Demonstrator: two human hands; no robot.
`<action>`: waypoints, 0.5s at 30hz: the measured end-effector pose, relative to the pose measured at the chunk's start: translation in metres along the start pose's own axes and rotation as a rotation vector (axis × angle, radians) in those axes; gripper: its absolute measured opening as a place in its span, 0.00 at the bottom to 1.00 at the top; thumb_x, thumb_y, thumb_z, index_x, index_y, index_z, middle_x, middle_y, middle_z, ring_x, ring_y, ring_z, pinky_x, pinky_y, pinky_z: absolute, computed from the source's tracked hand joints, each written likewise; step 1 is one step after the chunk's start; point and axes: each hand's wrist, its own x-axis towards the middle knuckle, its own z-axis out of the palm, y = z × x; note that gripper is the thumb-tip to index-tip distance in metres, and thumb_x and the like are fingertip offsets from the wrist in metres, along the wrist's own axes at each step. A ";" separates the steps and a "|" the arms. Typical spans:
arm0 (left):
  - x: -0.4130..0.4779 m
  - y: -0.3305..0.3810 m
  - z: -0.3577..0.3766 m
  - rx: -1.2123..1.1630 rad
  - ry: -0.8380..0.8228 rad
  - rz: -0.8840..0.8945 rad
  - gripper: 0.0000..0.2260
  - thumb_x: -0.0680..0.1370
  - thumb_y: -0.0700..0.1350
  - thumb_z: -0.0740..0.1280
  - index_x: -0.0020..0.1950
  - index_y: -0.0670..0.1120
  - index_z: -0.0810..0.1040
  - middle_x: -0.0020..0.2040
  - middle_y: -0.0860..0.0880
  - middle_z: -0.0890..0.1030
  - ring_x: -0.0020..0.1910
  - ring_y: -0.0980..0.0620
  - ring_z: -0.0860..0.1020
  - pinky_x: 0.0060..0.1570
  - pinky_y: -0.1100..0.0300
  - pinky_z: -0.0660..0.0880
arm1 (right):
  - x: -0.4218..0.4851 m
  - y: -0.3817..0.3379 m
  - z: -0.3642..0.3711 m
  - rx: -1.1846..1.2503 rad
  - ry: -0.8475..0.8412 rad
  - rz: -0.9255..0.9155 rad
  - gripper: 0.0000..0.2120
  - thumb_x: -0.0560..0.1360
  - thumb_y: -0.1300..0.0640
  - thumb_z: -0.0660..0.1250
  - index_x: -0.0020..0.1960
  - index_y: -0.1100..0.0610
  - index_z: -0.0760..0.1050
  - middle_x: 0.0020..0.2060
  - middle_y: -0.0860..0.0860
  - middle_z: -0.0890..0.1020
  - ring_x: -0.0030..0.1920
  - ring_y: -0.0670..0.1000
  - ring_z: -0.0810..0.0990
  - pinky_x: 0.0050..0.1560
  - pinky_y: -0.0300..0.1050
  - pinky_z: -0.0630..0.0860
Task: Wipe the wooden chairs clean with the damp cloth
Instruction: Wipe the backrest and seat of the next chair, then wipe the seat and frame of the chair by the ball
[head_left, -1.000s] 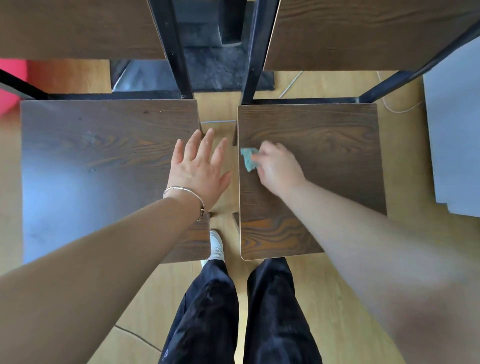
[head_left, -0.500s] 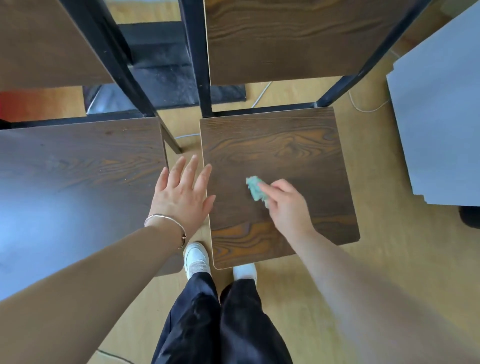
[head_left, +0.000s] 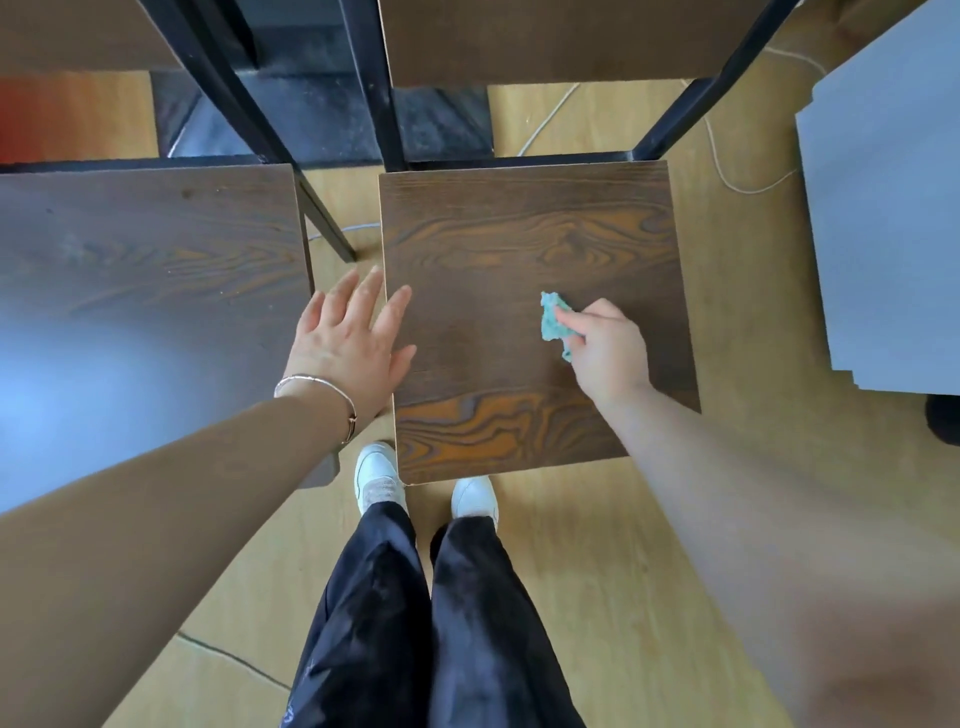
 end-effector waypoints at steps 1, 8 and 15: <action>-0.004 0.000 0.001 -0.006 0.000 -0.011 0.28 0.80 0.58 0.52 0.78 0.52 0.50 0.78 0.46 0.52 0.76 0.43 0.50 0.74 0.45 0.51 | -0.008 -0.009 0.009 0.000 -0.018 -0.034 0.15 0.76 0.65 0.67 0.61 0.55 0.80 0.49 0.52 0.77 0.46 0.52 0.77 0.50 0.44 0.76; -0.043 0.001 0.011 -0.085 0.027 -0.099 0.27 0.81 0.57 0.53 0.78 0.51 0.53 0.78 0.45 0.53 0.76 0.42 0.51 0.74 0.44 0.52 | -0.080 -0.066 0.061 0.009 -0.200 -0.222 0.15 0.76 0.63 0.68 0.61 0.54 0.80 0.47 0.51 0.77 0.46 0.52 0.77 0.44 0.48 0.79; -0.086 0.002 0.030 -0.129 0.017 -0.191 0.28 0.80 0.58 0.52 0.78 0.51 0.51 0.78 0.45 0.53 0.76 0.43 0.50 0.74 0.44 0.52 | -0.151 -0.088 0.103 -0.095 -0.544 -0.312 0.14 0.74 0.65 0.63 0.57 0.54 0.78 0.42 0.50 0.70 0.47 0.55 0.73 0.42 0.47 0.72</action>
